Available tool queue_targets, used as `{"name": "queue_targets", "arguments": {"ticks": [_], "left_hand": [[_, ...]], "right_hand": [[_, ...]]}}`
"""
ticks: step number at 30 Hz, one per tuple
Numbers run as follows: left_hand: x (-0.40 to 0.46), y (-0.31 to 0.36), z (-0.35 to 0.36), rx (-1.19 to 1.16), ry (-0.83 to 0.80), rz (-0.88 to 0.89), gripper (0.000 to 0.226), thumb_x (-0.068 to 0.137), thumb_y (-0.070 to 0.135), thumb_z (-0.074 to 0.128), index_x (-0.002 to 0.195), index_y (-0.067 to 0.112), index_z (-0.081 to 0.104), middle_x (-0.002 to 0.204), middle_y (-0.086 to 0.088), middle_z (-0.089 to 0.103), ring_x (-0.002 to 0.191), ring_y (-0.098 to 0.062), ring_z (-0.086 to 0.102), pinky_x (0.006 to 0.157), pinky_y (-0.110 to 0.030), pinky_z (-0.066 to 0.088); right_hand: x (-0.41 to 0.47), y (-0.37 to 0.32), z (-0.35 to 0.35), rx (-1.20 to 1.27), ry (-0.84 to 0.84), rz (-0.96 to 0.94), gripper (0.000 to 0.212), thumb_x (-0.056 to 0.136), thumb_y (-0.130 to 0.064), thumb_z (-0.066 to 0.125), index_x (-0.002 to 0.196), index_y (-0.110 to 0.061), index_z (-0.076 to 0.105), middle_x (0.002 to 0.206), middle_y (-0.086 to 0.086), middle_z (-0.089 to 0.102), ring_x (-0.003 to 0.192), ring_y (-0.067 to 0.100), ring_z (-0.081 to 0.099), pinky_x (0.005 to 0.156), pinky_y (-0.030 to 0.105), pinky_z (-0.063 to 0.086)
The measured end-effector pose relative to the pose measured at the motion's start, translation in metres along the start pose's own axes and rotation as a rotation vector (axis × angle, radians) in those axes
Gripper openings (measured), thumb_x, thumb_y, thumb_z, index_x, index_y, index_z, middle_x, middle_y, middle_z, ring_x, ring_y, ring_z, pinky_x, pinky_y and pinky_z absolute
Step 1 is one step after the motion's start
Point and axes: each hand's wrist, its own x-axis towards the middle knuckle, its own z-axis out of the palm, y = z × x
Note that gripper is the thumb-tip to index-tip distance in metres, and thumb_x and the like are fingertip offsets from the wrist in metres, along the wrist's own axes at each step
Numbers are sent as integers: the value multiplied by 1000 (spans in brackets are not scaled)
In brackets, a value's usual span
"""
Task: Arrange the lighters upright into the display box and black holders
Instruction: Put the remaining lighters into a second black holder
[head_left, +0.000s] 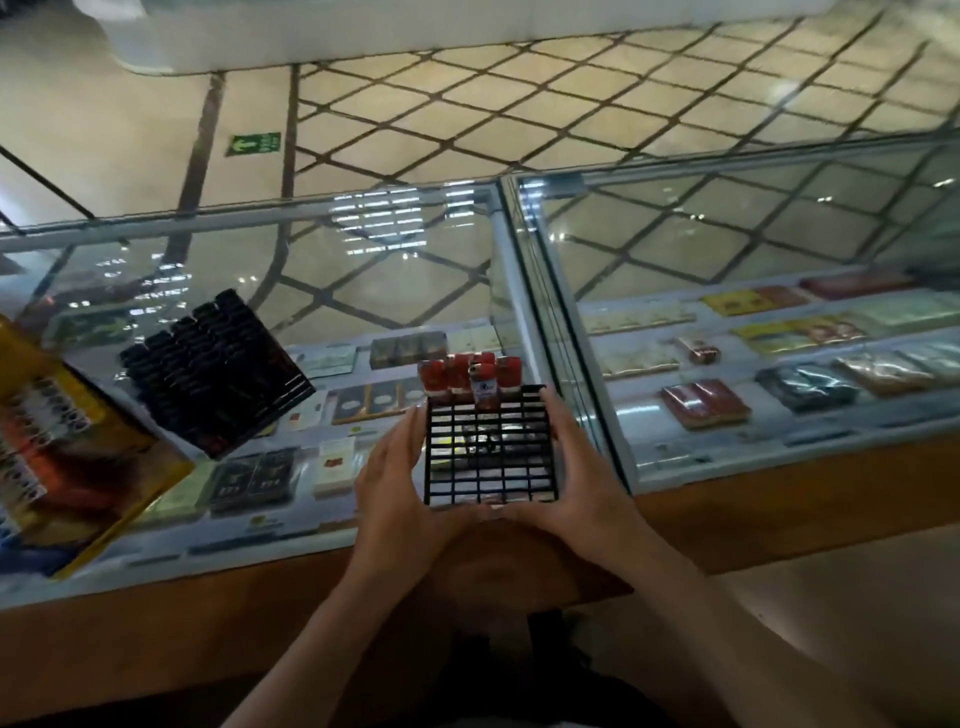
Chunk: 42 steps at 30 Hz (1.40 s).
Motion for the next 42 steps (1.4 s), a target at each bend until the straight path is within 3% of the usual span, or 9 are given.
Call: {"name": "queue_targets", "arguments": {"ticks": [7, 12, 16, 18, 25, 28, 35, 38, 42], "left_hand": [[16, 52, 28, -303, -187, 165, 108, 55, 38, 96, 140, 49, 30, 135, 40, 45, 126, 16, 43, 95, -5, 40], [20, 103, 75, -436, -404, 242, 108, 57, 17, 94, 148, 23, 36, 136, 16, 57, 125, -7, 57, 97, -28, 52], [10, 154, 124, -439, -544, 311, 109, 53, 40, 91, 147, 28, 38, 133, 17, 60, 122, -9, 60, 97, -44, 53], [-2, 185, 152, -465, -617, 341, 103, 52, 29, 89, 144, 32, 42, 131, 16, 62, 119, -10, 62, 96, -47, 54], [-54, 291, 260, -415, -831, 526, 85, 59, 57, 87, 134, 51, 46, 148, 20, 46, 129, 0, 52, 95, -16, 49], [-78, 326, 313, -392, -884, 642, 87, 62, 41, 87, 138, 33, 46, 154, 32, 29, 138, 9, 36, 100, -6, 38], [-109, 399, 426, -345, -1077, 751, 88, 63, 28, 90, 139, 13, 48, 161, 7, 28, 146, -5, 31, 112, -20, 36], [-116, 433, 473, -343, -1146, 784, 90, 60, 19, 91, 139, 18, 48, 157, 25, 30, 141, 4, 34, 112, -24, 37], [-117, 476, 544, -330, -1252, 810, 88, 66, 21, 88, 141, 30, 44, 152, 39, 25, 140, 9, 32, 113, -31, 38]], "right_hand": [[-42, 2, -44, 241, 215, 137, 119, 68, -38, 90, 154, -45, 8, 134, -51, 34, 126, -20, 39, 94, 6, 41], [-90, 19, -85, 260, 443, 161, 110, 69, -35, 89, 149, -49, 15, 145, -41, 27, 135, -15, 31, 102, 12, 36], [-136, 41, -124, 233, 627, 185, 107, 67, -28, 91, 148, -40, 22, 155, -30, 22, 141, -10, 26, 103, 4, 31], [-164, 55, -146, 239, 708, 199, 106, 67, -26, 92, 148, -40, 25, 160, -27, 15, 142, -11, 22, 104, 4, 31], [-275, 114, -226, 252, 898, 278, 97, 65, -16, 91, 138, -44, 34, 155, -37, 8, 136, -25, 15, 98, -3, 28], [-320, 141, -258, 224, 975, 315, 94, 64, -18, 91, 134, -50, 36, 151, -45, 8, 136, -22, 18, 101, 1, 32], [-394, 192, -326, 155, 1140, 446, 94, 66, -28, 90, 138, -48, 34, 150, -46, 5, 139, -21, 9, 100, -2, 26], [-414, 216, -355, 155, 1207, 473, 92, 65, -42, 86, 141, -45, 36, 159, -32, 11, 145, -10, 14, 109, 13, 30], [-432, 251, -404, 134, 1301, 500, 87, 64, -39, 85, 134, -59, 37, 154, -40, 13, 142, -13, 19, 102, 3, 31]]}}
